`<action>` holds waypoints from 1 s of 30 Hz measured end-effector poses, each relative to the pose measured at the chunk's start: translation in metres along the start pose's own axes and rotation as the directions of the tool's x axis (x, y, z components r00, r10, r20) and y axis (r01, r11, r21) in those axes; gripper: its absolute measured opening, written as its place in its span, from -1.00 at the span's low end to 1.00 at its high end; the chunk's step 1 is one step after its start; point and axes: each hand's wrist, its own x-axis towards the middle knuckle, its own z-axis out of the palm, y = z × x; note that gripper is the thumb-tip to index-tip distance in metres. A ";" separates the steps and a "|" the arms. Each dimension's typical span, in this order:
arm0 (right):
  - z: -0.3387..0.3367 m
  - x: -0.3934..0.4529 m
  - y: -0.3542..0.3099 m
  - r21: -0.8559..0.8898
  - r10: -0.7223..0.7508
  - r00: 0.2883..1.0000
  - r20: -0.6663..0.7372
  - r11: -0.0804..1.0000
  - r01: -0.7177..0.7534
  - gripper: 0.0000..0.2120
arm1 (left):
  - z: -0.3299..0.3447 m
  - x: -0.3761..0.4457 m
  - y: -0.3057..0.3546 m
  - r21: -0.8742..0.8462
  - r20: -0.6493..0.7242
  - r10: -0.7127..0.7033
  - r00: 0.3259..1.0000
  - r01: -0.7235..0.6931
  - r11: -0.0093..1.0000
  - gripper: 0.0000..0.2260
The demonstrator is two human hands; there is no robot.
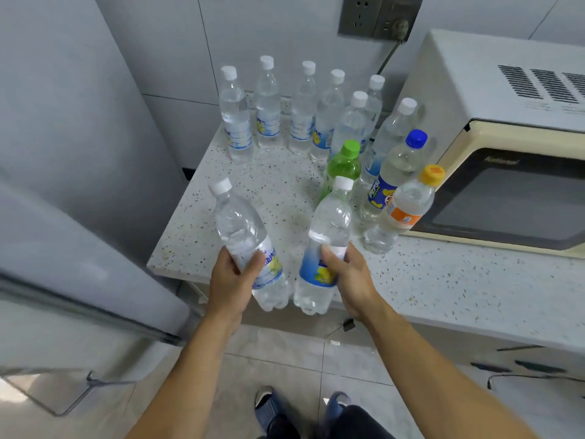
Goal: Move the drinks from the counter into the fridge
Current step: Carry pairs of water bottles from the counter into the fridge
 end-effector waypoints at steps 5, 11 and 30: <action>-0.012 -0.035 0.007 0.341 0.281 0.947 0.158 0.884 -0.319 -0.50 | -0.008 -0.044 -0.009 -0.291 0.132 -0.132 0.983 0.165 0.942 -0.58; -0.023 -0.077 0.029 0.431 0.339 0.903 0.265 0.796 -0.425 -0.49 | -0.003 -0.113 -0.017 -0.416 0.096 -0.407 0.909 0.408 0.813 -0.50; 0.080 -0.213 0.111 -0.196 0.575 0.625 0.528 0.798 -0.569 -0.49 | -0.115 -0.329 -0.073 -0.638 -0.344 -0.477 0.809 0.171 0.751 -0.64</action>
